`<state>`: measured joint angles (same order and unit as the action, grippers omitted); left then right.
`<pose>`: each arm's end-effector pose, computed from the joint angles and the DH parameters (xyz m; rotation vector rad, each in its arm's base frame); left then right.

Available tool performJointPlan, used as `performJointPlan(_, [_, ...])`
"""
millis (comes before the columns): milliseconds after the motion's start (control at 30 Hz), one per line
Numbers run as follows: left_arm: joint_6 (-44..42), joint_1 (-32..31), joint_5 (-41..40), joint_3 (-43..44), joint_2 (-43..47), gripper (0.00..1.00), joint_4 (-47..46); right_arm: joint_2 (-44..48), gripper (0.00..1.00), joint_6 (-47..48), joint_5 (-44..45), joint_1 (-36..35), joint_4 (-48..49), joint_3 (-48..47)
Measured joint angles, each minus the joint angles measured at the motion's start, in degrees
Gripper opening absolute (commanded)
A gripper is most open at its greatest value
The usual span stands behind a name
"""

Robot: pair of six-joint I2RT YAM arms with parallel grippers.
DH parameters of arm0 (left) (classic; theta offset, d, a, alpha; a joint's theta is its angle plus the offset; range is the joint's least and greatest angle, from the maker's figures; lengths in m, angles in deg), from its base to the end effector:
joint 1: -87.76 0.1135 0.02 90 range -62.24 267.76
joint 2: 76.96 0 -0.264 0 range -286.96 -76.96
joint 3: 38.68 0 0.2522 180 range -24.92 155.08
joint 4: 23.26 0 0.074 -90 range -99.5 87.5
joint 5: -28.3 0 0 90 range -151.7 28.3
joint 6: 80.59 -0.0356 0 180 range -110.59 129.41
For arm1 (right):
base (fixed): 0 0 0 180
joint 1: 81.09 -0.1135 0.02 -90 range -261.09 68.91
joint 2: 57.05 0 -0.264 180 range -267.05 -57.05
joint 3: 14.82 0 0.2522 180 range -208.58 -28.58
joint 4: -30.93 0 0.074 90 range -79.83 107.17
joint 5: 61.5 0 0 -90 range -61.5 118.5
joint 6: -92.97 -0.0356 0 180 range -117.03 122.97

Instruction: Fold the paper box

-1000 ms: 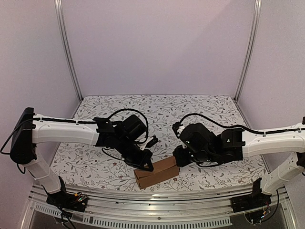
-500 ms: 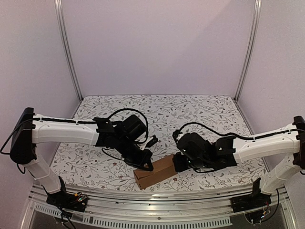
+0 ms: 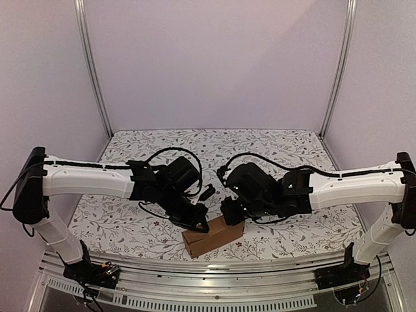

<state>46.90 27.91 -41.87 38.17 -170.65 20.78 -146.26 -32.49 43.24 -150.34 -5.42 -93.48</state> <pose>0.1556 -0.2920 0.2100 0.6972 2.8430 -0.9079 0.1284 0.3132 0.2521 -0.5870 2.3593 0.5674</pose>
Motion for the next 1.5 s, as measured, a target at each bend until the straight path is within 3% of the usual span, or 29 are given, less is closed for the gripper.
performJointPlan(500, [0.59, -0.04, -4.61, 0.04, 1.57, 0.0, 1.29, -2.99, 0.0, 0.2, -6.01, 0.0, 0.39, 3.91])
performJointPlan(833, [0.33, -0.04, -11.08, 2.93, 8.81, 0.0, 11.69, -3.78, 0.0, 1.36, -6.8, 0.02, 0.66, 3.34])
performJointPlan(1167, [0.39, -0.02, -11.19, 3.43, 12.04, 0.0, 14.99, -5.05, 0.0, 2.69, -7.61, 0.02, 0.61, 1.86])
performJointPlan(1500, [2.38, -0.11, -8.48, -5.7, 10.38, 0.0, 11.32, -5.16, 0.0, 2.8, -7.78, 0.02, 0.37, 1.75])
